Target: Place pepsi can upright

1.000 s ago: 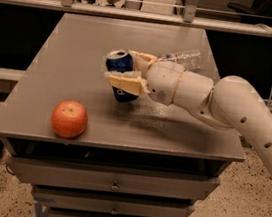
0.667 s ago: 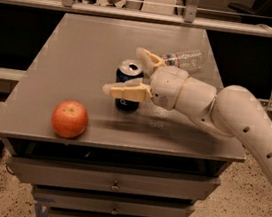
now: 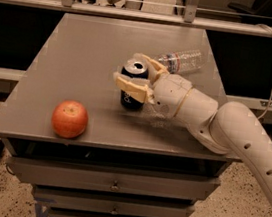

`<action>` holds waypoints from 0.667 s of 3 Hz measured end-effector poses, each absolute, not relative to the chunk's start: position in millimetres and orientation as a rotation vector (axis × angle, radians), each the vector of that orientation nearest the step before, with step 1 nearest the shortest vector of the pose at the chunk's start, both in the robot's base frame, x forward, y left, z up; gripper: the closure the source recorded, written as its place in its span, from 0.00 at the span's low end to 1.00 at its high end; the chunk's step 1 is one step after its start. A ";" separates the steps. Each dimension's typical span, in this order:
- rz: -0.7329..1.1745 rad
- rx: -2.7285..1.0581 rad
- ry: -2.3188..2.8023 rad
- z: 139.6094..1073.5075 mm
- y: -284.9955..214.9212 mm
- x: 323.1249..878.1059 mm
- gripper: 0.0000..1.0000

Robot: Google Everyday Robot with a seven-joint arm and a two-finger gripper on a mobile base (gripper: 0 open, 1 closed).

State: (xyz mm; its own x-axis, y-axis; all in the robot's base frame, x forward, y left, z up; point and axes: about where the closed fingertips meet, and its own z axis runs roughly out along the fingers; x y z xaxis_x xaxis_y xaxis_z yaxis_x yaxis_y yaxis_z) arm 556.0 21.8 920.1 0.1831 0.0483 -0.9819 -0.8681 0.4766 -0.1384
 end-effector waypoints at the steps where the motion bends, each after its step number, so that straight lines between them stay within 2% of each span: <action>1: 0.761 -0.843 1.224 924.4 12.7 552.3 0.78; 2: 0.761 -0.852 1.251 927.0 9.7 551.8 0.99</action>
Offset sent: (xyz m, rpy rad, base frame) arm -0.0033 -0.0206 0.0084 -0.0415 0.0545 -0.0255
